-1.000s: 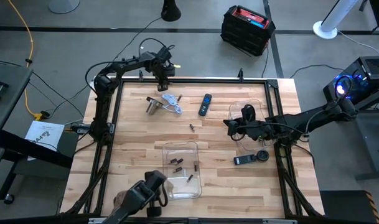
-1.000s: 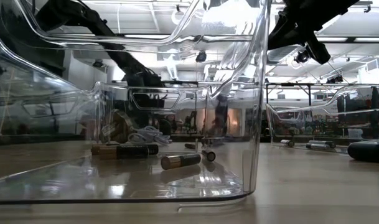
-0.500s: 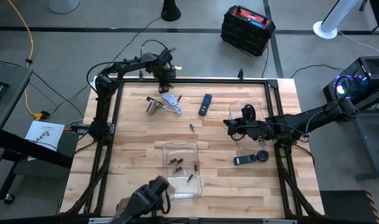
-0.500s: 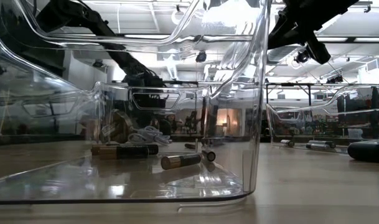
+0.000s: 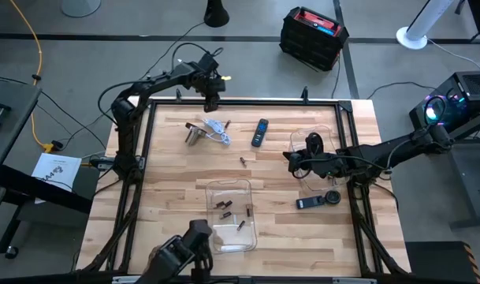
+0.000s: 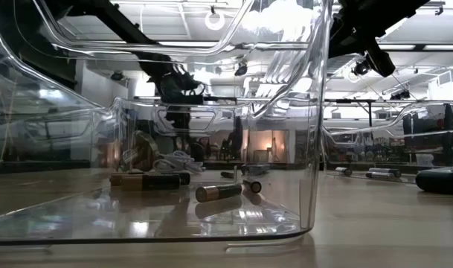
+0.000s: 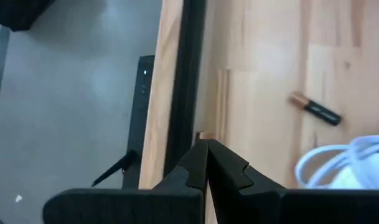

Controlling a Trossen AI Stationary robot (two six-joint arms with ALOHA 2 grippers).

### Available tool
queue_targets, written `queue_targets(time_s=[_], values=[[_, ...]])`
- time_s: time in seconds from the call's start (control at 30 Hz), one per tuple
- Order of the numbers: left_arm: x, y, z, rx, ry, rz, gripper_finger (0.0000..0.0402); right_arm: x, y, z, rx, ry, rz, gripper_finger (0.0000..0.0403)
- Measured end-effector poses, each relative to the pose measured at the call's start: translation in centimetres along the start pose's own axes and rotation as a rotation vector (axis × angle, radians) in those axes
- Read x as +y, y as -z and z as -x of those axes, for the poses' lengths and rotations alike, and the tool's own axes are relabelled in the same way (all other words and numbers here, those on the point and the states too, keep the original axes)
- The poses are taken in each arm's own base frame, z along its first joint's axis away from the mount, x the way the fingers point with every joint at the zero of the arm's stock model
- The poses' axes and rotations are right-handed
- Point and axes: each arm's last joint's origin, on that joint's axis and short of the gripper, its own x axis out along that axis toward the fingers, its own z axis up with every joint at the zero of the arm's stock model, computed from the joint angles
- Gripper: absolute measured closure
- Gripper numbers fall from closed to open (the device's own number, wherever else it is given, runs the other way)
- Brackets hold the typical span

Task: Sort batteries
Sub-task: Put the black battery into the left transparent bin

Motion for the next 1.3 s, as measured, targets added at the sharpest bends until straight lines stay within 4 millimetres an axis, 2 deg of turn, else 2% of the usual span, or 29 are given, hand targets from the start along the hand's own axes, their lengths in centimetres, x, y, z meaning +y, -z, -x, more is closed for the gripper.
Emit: queue_targets(time_s=[0.2,0.37,0.43,0.6,0.77,1.0,1.1,1.2,1.3], values=[[0.1,0.7,-1.7,0.034,0.025,0.029,0.0401,0.0,0.0,0.0,0.0,0.0,-0.005,0.0403],[0.2,0.7,-1.4,0.036,0.022,0.032,0.0401,0.0,0.0,0.0,0.009,-0.003,-0.006,0.0403],[-0.1,0.8,-0.9,0.055,0.04,0.038,0.0401,0.0,0.0,0.0,0.009,-0.004,-0.007,0.0403],[0.1,0.2,1.9,-0.006,-0.003,0.033,0.0401,0.0,0.0,0.0,0.011,-0.004,-0.001,0.0403],[1.7,1.6,2.7,0.02,-0.07,0.092,0.0401,0.0,0.0,0.0,0.005,-0.001,0.002,0.0403],[3.9,5.8,1.4,0.127,-0.01,0.25,0.0401,0.0,0.0,0.0,0.004,-0.002,-0.006,0.0403],[4.6,6.9,0.3,0.145,-0.009,0.264,0.0401,0.0,0.0,0.0,0.004,0.0,0.0,0.0403],[4.2,6.3,-1.4,0.136,0.001,0.24,0.0401,-0.1,-0.2,-0.1,-0.015,0.011,-0.001,0.0403],[3.0,5.4,-3.4,0.159,0.041,0.185,0.0401,-0.2,-0.4,-0.3,-0.024,0.018,-0.01,0.0403]])
